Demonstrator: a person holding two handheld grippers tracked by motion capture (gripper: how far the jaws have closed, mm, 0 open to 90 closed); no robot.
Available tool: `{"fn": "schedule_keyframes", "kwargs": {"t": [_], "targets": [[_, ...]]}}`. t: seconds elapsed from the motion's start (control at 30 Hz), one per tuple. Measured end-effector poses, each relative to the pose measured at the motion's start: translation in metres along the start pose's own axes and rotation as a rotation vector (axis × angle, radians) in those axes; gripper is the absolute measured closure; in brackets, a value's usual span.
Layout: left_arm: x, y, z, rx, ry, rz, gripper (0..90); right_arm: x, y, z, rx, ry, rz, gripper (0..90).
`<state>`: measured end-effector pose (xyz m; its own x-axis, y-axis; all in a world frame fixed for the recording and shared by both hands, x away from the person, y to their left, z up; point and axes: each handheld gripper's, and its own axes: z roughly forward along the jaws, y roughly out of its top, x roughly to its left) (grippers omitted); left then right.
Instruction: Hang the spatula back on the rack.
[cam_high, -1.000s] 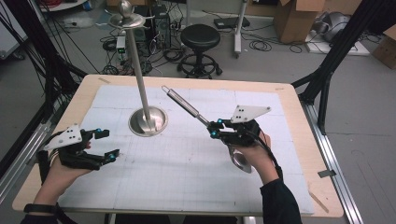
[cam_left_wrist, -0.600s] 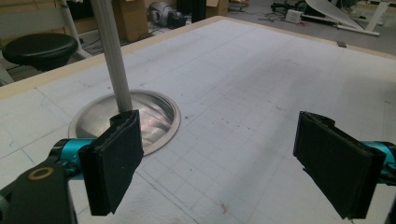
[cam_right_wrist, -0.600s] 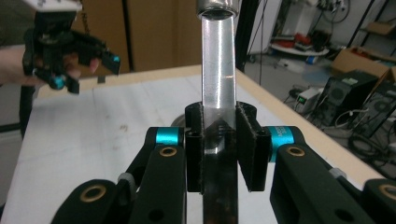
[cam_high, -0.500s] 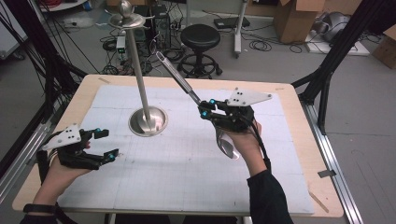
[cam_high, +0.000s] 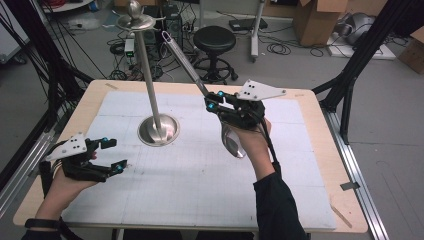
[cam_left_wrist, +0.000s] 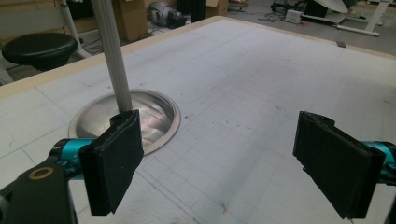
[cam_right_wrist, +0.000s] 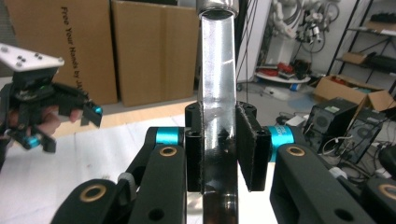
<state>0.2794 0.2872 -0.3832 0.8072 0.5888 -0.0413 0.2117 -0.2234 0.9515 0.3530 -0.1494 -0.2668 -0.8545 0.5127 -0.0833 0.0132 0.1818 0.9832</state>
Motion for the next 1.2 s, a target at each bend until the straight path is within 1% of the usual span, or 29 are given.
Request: {"fn": "schedule_keyframes", "kwargs": {"t": [0.13, 0.23, 0.53, 0.63, 0.7, 0.73, 0.8, 0.93, 1.2], "targets": [[0.0, 0.0, -0.001, -0.001, 0.002, 0.002, 16.3, 0.0, 0.003, 0.005, -0.015, -0.01, 0.001, 75.2], [0.0, 0.0, -0.001, -0.002, 0.002, 0.002, 16.3, -0.003, 0.003, 0.008, -0.02, -0.008, 0.015, 75.3], [0.0, 0.0, -0.001, 0.0, 0.001, 0.0, 16.3, -0.005, 0.002, 0.02, -0.018, -0.015, 0.018, 75.2], [0.0, -0.001, -0.001, -0.001, 0.002, -0.003, 16.3, -0.006, 0.001, 0.024, -0.018, -0.015, 0.025, 75.3], [0.0, -0.001, -0.001, -0.001, 0.001, -0.004, 16.4, -0.008, 0.0, 0.026, -0.02, -0.006, 0.029, 75.2], [0.0, -0.001, -0.001, -0.002, 0.0, -0.004, 16.3, -0.007, 0.0, 0.027, -0.023, -0.017, 0.027, 75.2], [0.0, -0.001, -0.001, -0.003, 0.001, -0.005, 16.4, -0.009, -0.001, 0.029, -0.023, -0.009, 0.037, 75.2], [0.001, -0.001, -0.002, 0.0, -0.001, -0.001, 16.4, -0.01, -0.003, 0.034, -0.017, -0.003, 0.039, 75.3], [0.0, -0.001, -0.002, 0.003, -0.002, -0.001, 16.4, -0.008, -0.004, 0.045, -0.018, -0.005, 0.046, 75.2]]}}
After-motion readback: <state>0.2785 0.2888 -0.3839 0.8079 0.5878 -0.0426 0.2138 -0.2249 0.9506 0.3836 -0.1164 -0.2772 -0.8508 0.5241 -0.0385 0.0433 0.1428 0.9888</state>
